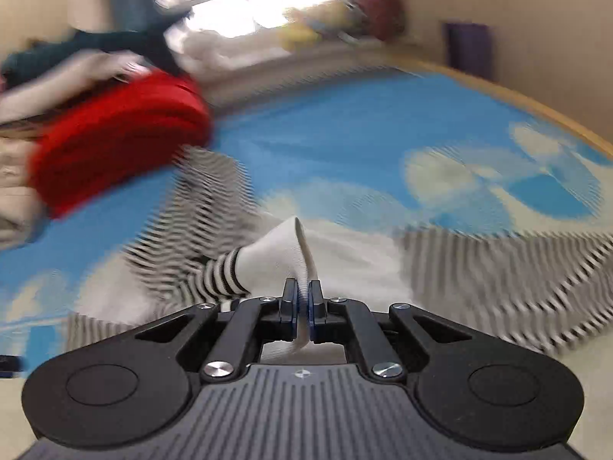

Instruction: Fold small clothes

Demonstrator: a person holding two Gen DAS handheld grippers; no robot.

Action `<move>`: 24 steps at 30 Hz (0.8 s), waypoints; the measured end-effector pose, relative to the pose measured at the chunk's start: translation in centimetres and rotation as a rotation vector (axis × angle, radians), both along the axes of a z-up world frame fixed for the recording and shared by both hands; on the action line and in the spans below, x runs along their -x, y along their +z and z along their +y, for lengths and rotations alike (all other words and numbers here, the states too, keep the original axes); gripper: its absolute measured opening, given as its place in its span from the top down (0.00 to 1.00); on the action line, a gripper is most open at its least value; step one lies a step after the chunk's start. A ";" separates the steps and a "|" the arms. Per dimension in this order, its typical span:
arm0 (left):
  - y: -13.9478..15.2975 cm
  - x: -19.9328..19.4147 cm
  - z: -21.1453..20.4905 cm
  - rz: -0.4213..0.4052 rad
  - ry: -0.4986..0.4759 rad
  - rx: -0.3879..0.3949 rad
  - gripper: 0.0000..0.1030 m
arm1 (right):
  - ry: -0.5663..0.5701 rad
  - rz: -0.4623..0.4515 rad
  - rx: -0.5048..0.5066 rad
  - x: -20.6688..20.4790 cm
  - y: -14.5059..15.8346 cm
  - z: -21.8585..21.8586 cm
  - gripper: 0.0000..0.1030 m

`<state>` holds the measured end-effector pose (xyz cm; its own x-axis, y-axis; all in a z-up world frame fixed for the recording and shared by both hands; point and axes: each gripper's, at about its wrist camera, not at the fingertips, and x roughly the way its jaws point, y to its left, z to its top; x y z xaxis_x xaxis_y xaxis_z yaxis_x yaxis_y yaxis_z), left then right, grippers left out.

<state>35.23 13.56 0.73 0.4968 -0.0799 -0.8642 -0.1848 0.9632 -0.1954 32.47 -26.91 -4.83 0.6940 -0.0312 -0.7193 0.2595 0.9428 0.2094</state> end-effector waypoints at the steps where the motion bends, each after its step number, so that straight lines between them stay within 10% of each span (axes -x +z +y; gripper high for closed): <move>1: -0.3 0.0 -0.4 0.010 -0.012 -0.006 0.74 | 0.008 0.086 -0.020 -0.8 -1.1 -0.4 0.93; 7: -2.1 0.2 -2.3 0.063 -0.103 0.025 0.74 | 0.035 -0.017 -0.055 -0.6 -0.5 -0.9 0.83; 11: -4.9 0.8 -3.5 0.158 -0.190 -0.040 0.75 | 0.053 0.253 -0.204 -2.5 -5.3 -1.9 0.58; 24: -6.6 1.7 -6.4 0.231 -0.274 -0.143 0.75 | -0.098 0.266 -0.267 -0.8 -5.1 -7.0 0.53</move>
